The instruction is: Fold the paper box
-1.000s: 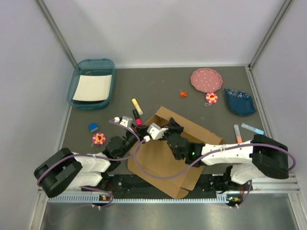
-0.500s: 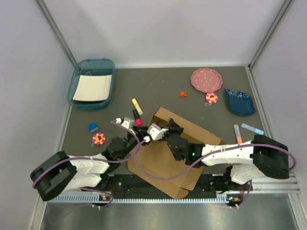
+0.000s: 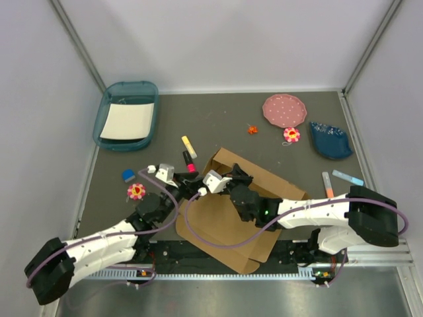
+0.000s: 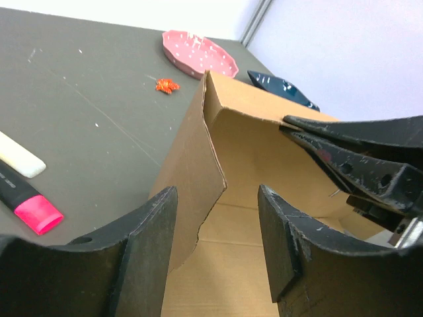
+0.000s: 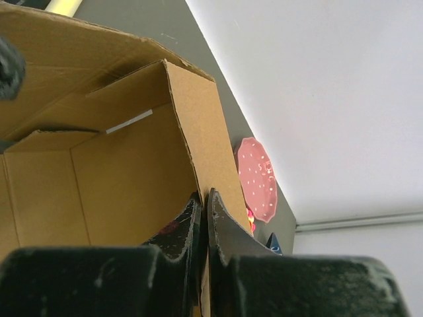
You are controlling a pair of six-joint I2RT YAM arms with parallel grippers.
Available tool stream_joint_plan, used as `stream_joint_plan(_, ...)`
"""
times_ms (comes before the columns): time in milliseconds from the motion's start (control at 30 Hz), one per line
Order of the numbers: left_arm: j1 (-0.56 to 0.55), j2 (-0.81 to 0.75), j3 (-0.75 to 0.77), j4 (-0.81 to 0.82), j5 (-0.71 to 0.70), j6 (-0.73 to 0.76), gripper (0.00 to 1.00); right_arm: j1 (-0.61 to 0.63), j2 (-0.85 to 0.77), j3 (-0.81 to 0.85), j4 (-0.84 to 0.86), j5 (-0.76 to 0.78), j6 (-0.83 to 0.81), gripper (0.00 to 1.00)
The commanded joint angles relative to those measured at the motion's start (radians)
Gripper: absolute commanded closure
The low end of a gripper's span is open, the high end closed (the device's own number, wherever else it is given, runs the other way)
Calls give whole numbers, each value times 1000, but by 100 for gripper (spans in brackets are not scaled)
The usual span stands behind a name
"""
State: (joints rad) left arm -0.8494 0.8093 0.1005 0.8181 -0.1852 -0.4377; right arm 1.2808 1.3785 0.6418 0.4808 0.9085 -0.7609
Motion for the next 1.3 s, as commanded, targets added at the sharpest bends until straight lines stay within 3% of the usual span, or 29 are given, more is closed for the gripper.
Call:
stream_joint_plan(0,-4,-157,16,-129,-56,22,42,15,51,-42,-203,-74,126,100)
stream_joint_plan(167,-5,-269,-22,-145,-98,13,40,15,53,-42,-199,-77,130,100)
stream_joint_plan(267,-4,-272,-51,-143,-210,-35,42,15,56,-41,-197,-76,129,100)
stream_joint_plan(367,-4,-194,-45,-148,-319,-64,47,15,54,-39,-197,-83,132,100)
stream_joint_plan(467,-2,-5,14,-166,-362,-61,48,17,54,-37,-197,-89,133,100)
stream_joint_plan(500,-2,87,25,-159,-362,-55,48,15,56,-37,-197,-91,135,100)
stream_joint_plan(667,-4,238,-31,210,-272,-24,40,18,60,-37,-205,-91,141,100)
stream_joint_plan(1000,-4,389,21,392,-119,14,36,28,67,-37,-209,-92,153,100)
stream_joint_plan(1267,-4,534,42,526,-80,36,34,31,70,-28,-212,-103,163,100)
